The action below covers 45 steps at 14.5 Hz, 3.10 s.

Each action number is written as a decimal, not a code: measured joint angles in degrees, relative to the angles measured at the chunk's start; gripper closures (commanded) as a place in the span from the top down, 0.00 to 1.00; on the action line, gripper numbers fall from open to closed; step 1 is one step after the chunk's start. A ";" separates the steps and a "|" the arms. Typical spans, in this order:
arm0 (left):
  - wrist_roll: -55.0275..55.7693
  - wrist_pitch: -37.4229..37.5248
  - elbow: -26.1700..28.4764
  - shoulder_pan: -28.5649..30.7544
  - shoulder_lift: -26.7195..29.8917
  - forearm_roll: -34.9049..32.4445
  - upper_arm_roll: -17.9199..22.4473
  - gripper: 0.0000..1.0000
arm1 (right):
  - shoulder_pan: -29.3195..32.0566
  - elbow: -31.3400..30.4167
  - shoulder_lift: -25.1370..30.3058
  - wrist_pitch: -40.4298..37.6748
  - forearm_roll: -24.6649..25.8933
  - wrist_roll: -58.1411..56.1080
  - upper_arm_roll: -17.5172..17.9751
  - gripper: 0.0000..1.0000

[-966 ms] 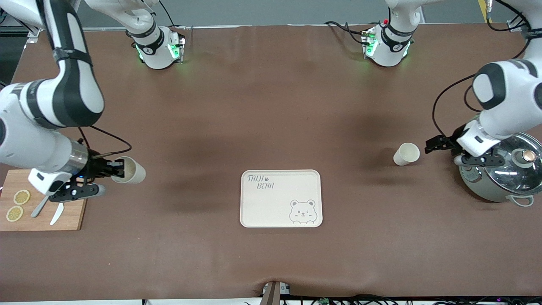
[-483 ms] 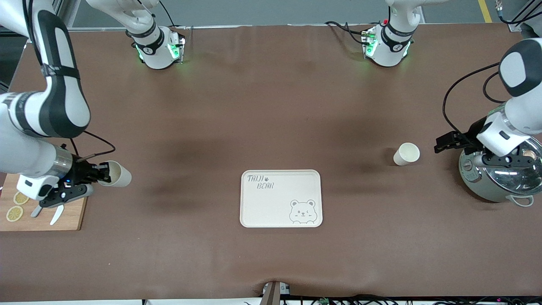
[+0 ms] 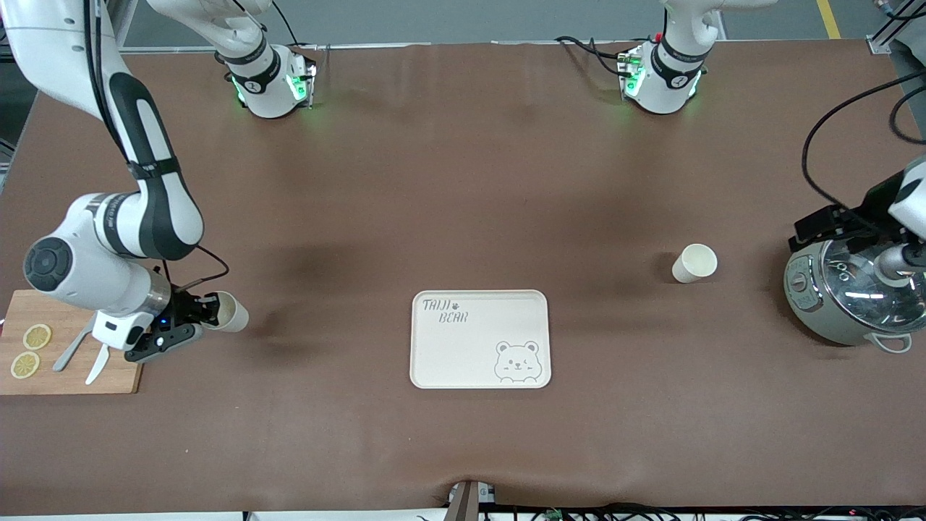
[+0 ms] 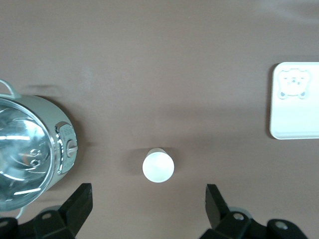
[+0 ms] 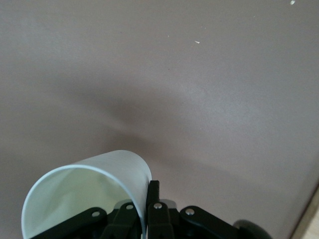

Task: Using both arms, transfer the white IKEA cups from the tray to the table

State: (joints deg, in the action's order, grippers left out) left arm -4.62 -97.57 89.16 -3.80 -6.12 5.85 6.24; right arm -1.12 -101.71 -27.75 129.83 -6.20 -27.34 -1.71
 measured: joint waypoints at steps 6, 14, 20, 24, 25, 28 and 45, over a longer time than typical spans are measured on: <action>5.18 9.08 -6.68 -1.91 0.50 0.00 -2.11 1.00 | 0.08 -0.02 -4.68 5.78 0.00 -3.19 -0.05 0.00; 5.94 10.07 -6.75 -2.26 2.60 -0.96 -3.81 1.00 | 0.13 -0.02 -6.14 7.99 0.00 -3.77 -0.09 0.00; 5.71 11.05 -6.75 -2.27 3.62 -1.44 -4.49 1.00 | 0.12 -0.02 -7.08 9.14 0.00 -4.18 -0.08 0.00; 3.08 10.49 -6.75 -2.22 3.62 -3.58 -4.54 1.00 | 0.12 -0.01 -7.18 9.39 0.00 -4.33 -0.06 1.00; 1.73 10.39 -6.75 -2.17 3.62 -4.31 -4.54 1.00 | 0.12 0.00 -7.18 9.44 0.00 -4.38 -0.04 1.00; -0.50 10.37 -6.75 -2.06 3.62 -5.27 -4.53 1.00 | 0.12 0.22 -7.18 9.46 0.00 -4.42 -0.03 1.00; -5.94 12.85 -6.22 -1.89 3.60 -6.68 -4.52 1.00 | -0.02 26.85 0.81 -36.11 2.29 8.74 -0.28 1.00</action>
State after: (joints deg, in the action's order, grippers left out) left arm -10.56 -84.72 82.93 -5.69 -2.52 -0.83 1.71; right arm -1.14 -74.86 -26.94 93.72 -3.91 -18.60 -1.99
